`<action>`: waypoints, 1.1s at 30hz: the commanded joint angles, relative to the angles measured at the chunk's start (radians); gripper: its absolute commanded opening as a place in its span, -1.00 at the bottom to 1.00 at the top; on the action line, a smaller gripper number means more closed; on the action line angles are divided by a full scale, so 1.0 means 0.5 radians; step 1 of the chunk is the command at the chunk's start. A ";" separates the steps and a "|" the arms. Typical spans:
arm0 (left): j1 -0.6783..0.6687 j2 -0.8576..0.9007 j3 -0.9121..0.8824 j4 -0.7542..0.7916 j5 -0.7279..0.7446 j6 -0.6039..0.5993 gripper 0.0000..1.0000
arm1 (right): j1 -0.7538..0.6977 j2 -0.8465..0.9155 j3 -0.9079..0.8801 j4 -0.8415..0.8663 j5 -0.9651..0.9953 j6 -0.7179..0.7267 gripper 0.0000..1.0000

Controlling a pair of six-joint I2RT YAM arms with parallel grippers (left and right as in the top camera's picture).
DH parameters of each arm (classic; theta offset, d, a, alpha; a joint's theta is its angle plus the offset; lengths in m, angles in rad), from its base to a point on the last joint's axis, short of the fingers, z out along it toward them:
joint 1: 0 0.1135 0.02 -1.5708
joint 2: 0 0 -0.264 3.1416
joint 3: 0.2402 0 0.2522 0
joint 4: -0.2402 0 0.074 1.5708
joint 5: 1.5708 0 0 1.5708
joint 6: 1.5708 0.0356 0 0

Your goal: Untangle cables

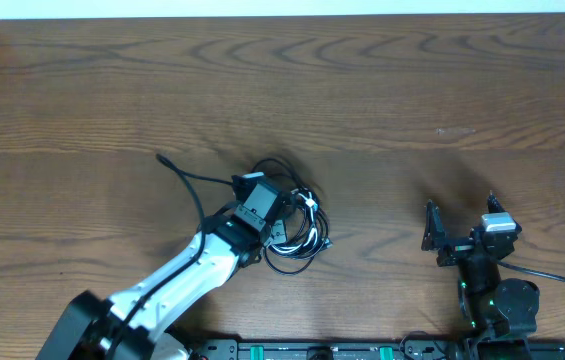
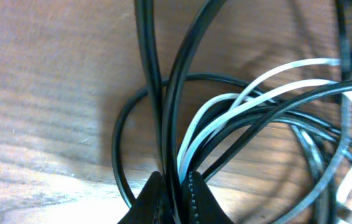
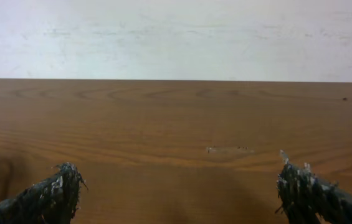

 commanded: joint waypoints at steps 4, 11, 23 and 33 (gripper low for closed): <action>-0.002 -0.318 0.058 0.011 0.070 0.324 -0.85 | 0.016 -0.013 -0.002 -0.008 0.002 0.005 0.99; -0.002 -0.722 0.058 0.020 0.072 0.508 -0.85 | 0.016 -0.013 -0.002 -0.008 0.001 0.005 0.99; -0.002 -1.144 0.058 0.035 0.144 0.510 -0.85 | 0.016 -0.013 -0.002 -0.001 -0.002 0.005 0.99; -0.002 -1.158 0.058 0.360 0.665 0.623 -0.85 | 0.016 -0.013 0.014 0.176 -0.212 0.179 0.99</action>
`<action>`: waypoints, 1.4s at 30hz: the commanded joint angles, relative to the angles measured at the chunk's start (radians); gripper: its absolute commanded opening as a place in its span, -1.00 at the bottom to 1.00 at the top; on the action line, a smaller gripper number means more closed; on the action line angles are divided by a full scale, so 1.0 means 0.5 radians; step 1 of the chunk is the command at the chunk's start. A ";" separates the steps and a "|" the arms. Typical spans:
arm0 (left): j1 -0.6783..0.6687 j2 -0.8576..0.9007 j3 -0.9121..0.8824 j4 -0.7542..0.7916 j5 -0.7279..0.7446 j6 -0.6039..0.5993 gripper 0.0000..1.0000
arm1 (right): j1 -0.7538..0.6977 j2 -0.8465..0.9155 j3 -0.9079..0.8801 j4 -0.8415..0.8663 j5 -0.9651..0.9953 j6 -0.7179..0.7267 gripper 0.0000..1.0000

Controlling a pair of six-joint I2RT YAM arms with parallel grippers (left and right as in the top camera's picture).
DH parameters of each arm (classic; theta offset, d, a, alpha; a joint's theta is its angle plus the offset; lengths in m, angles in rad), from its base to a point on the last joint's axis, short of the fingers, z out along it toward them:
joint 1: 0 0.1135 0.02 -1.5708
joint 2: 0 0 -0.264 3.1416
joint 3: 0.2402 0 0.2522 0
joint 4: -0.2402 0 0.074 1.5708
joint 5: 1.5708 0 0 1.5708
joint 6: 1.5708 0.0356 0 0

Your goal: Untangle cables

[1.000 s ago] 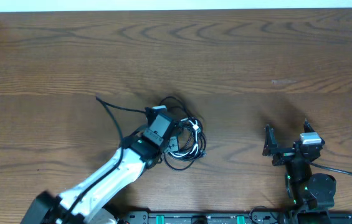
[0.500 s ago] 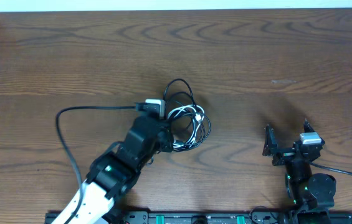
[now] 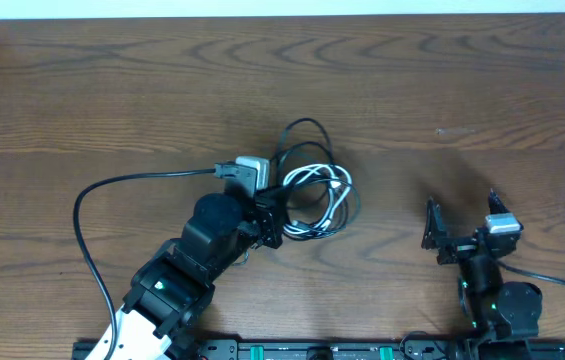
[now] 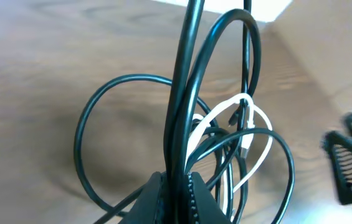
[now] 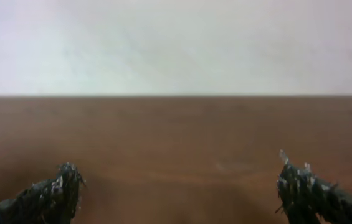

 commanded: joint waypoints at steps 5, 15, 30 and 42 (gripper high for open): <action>-0.002 -0.027 0.058 0.159 0.258 0.204 -0.85 | 0.016 -0.001 0.214 -0.256 -0.289 0.136 0.98; -0.002 0.039 0.058 0.393 0.295 0.211 -0.85 | 0.016 0.436 0.941 -0.957 -0.613 0.134 0.99; -0.003 0.060 0.058 0.542 0.378 0.165 -0.85 | 0.016 1.225 1.389 -0.677 -1.824 0.447 0.73; -0.003 0.073 0.058 0.639 0.378 0.005 -0.85 | 0.118 1.366 1.385 -0.590 -2.031 0.512 0.46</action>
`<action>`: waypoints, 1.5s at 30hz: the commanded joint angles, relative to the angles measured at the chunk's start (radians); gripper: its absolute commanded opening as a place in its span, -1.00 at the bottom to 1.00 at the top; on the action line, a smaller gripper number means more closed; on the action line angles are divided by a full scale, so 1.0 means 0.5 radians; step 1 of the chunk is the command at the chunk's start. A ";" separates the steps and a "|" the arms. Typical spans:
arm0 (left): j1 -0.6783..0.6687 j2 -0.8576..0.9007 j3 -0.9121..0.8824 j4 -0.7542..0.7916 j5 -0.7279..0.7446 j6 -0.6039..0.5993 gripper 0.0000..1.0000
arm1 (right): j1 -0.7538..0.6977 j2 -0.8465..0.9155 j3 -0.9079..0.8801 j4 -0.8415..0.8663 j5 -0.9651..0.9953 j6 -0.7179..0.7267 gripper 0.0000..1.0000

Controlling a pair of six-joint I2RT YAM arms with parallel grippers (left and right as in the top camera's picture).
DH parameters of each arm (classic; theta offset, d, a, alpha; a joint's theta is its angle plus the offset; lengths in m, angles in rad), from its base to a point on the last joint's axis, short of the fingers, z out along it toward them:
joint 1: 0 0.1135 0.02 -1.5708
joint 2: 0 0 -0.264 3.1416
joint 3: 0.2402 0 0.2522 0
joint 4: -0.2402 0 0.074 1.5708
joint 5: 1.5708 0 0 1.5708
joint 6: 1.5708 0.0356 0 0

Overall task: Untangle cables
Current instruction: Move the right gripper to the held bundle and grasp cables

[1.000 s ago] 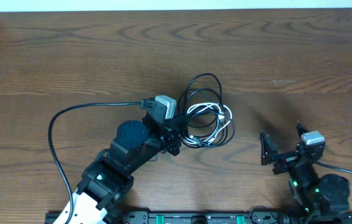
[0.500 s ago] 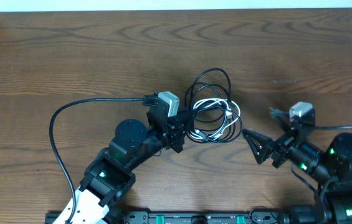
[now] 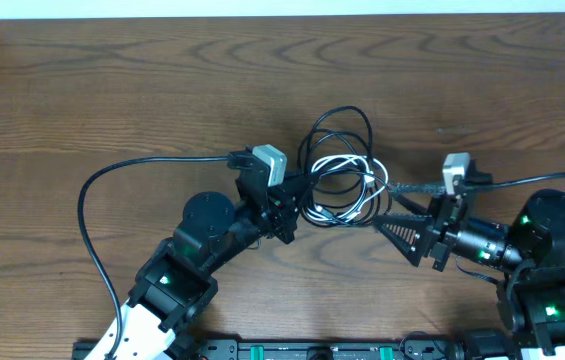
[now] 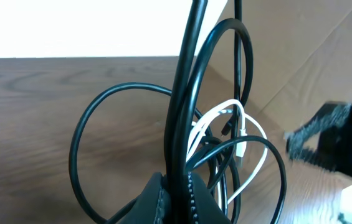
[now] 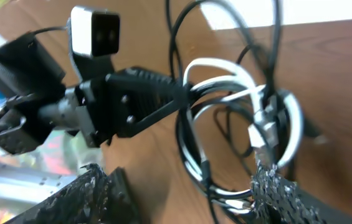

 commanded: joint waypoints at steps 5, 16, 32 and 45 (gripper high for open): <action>-0.003 0.033 0.058 0.098 0.046 -0.293 -0.85 | 0.174 0.076 0.038 0.006 -0.082 -0.221 0.51; -0.008 0.092 0.058 0.267 0.341 -0.298 -0.85 | 0.305 0.450 0.038 0.016 0.027 -0.379 0.41; -0.008 0.096 0.058 0.377 0.541 -0.442 -0.85 | 0.385 0.658 0.038 0.352 0.082 -0.462 0.48; -0.008 0.097 0.058 0.448 0.549 -0.568 -0.85 | 0.535 0.685 0.038 0.503 0.081 -0.552 0.47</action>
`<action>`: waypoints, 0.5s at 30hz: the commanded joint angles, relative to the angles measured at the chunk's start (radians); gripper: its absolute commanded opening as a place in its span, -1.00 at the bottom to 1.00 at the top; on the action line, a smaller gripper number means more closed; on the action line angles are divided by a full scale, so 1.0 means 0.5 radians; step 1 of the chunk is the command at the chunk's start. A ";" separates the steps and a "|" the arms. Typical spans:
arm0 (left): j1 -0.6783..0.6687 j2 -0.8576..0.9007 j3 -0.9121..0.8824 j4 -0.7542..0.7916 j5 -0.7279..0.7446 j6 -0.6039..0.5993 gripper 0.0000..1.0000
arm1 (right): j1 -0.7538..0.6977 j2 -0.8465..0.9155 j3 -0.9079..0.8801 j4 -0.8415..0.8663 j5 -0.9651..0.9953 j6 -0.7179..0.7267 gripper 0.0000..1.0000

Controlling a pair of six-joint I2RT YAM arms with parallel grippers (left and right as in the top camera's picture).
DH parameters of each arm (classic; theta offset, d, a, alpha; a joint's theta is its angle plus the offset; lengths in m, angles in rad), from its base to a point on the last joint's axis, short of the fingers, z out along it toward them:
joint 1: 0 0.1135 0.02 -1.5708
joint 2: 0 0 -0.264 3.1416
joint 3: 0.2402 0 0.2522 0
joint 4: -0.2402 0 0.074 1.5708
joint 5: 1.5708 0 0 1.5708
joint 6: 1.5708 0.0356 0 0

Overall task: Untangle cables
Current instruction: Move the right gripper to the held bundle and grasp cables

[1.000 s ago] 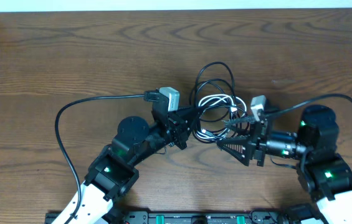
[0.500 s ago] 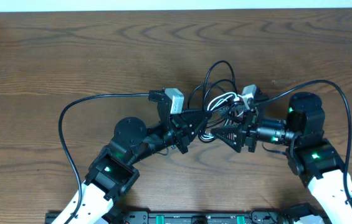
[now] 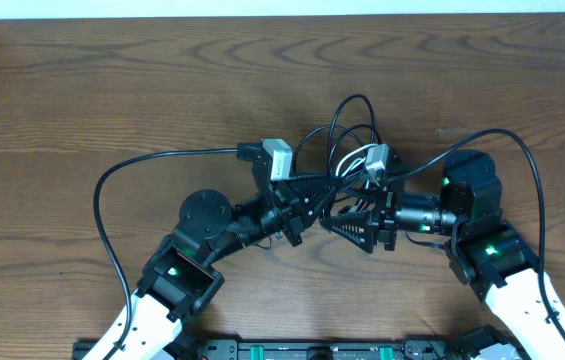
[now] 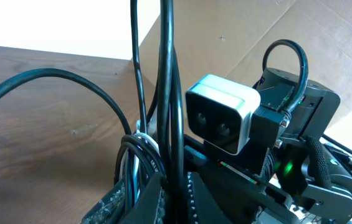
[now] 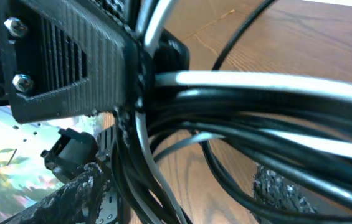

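A tangle of black cables and one white cable (image 3: 350,128) hangs above the table's middle. My left gripper (image 3: 307,200) is shut on a black strand of the bundle (image 4: 166,93), its fingers (image 4: 154,198) pinching it at the bottom of the left wrist view. My right gripper (image 3: 337,215) faces it from the right, open. Its fingers (image 5: 70,196) straddle several black strands and the white cable (image 5: 256,79) without closing on them. The two grippers are almost touching.
The wooden table (image 3: 82,90) lies beneath. Each wrist camera's black lead loops outward: one on the left (image 3: 112,185), one on the right (image 3: 522,160). The right wrist camera (image 4: 219,121) sits close in front of the left gripper. A cardboard wall (image 4: 325,43) stands behind.
My right gripper has moved left, from beside the bundle to around its strands, right up against my left gripper. The bundle sits slightly farther right and higher. My left gripper still holds it.
My left gripper was shut on the tangle lying on the table while the right arm rested at the right edge. Then the tangle was lifted clear. The right gripper then appeared open beside it, and now its fingers straddle the cables.
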 commanded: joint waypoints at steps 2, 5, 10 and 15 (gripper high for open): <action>-0.008 -0.014 0.058 0.024 0.080 -0.069 -0.85 | 0.017 0.008 0.038 0.043 0.007 -0.050 0.39; -0.008 -0.013 0.058 0.024 0.079 -0.069 -0.85 | 0.017 0.008 0.038 0.053 0.006 -0.050 0.23; -0.008 -0.013 0.058 0.025 0.079 -0.069 -0.85 | 0.017 0.009 0.038 0.069 -0.009 -0.048 -0.32; -0.008 -0.013 0.057 0.024 0.071 -0.068 -0.85 | 0.017 0.009 0.038 0.072 -0.008 -0.047 -0.71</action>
